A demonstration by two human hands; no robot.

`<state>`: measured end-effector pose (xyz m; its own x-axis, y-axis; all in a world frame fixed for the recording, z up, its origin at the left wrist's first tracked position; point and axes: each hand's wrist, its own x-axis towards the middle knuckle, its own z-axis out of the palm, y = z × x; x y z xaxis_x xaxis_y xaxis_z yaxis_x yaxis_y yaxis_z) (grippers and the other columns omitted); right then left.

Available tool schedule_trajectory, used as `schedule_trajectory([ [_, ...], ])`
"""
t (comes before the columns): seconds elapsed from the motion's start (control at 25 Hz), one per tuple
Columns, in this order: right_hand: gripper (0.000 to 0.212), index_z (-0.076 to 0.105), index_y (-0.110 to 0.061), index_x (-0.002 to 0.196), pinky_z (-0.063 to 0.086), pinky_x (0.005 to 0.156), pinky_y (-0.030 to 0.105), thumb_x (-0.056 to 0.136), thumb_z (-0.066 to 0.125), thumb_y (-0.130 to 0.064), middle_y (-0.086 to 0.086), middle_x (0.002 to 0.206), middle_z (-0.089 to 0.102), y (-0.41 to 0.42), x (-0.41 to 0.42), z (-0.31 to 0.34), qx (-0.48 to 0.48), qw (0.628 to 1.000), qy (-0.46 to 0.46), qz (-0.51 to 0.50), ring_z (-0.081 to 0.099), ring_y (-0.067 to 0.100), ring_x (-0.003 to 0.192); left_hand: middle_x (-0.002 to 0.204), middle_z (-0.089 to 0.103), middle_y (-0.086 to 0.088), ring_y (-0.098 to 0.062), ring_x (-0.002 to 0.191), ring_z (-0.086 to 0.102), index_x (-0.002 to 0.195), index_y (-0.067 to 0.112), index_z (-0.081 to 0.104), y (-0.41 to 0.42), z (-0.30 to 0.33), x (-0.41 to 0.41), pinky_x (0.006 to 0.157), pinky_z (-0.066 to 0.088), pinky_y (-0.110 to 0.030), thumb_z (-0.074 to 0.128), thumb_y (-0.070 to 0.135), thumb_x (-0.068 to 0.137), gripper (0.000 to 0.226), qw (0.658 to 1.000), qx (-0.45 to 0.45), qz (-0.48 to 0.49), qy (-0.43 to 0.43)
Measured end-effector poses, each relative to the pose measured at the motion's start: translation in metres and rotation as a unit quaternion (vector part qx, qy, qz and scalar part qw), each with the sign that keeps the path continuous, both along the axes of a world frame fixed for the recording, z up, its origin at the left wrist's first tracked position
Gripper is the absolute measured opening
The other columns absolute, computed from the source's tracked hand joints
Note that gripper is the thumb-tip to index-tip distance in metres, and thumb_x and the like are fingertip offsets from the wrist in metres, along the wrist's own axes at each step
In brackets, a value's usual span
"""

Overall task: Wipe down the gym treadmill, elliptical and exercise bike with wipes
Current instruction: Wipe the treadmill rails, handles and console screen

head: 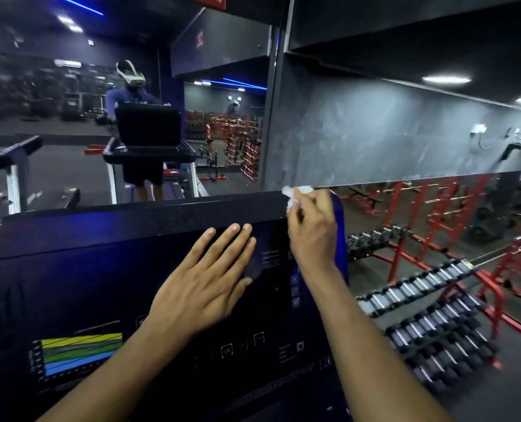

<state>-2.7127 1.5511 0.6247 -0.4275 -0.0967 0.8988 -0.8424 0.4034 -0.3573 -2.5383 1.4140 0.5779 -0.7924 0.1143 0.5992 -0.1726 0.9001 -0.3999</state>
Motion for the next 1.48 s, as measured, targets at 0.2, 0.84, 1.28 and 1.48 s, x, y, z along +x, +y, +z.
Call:
schedule_trajectory([
  [0.2,0.022,0.075,-0.008,0.112,0.053,0.073,0.023,0.091,0.068,-0.009,0.002,0.096,0.060,0.000,0.022,0.009,-0.020,0.995,-0.041,0.085,0.059,0.013,0.079,0.169,0.019,-0.007,-0.019,0.157,0.013,0.157,0.010,0.034,-0.003,0.004,0.015,0.127,0.016,-0.046,0.033,0.042,0.106,0.060,0.999,0.029,-0.034,-0.005],
  [0.84,0.011,0.070,-0.008,0.095,0.031,0.065,0.013,0.084,0.069,-0.007,0.006,0.093,0.061,-0.035,0.045,0.004,-0.010,0.999,-0.017,-0.029,0.050,0.010,0.073,0.169,0.016,-0.006,-0.020,0.157,0.013,0.159,0.009,0.029,-0.047,-0.027,0.092,0.127,0.015,-0.048,0.037,0.043,0.106,0.063,0.999,0.028,0.005,0.016],
  [1.28,0.008,0.070,-0.008,0.095,0.053,0.065,0.019,0.089,0.065,-0.005,0.001,0.093,0.060,-0.117,0.149,0.011,0.059,0.990,0.070,0.110,0.059,0.011,0.073,0.169,0.018,-0.006,-0.019,0.156,0.016,0.158,0.010,0.032,-0.064,-0.054,0.149,0.125,0.021,-0.047,0.041,0.040,0.105,0.061,0.998,0.050,0.021,0.025],
  [1.48,0.012,0.075,-0.007,0.094,0.041,0.066,0.002,0.082,0.076,-0.005,-0.004,0.089,0.057,-0.081,0.136,0.019,-0.015,0.991,0.002,0.133,0.052,0.005,0.070,0.169,0.020,-0.007,-0.020,0.155,0.021,0.158,0.009,0.032,-0.080,-0.063,0.177,0.123,0.022,-0.047,0.038,0.039,0.105,0.061,0.995,0.060,0.053,0.057],
])
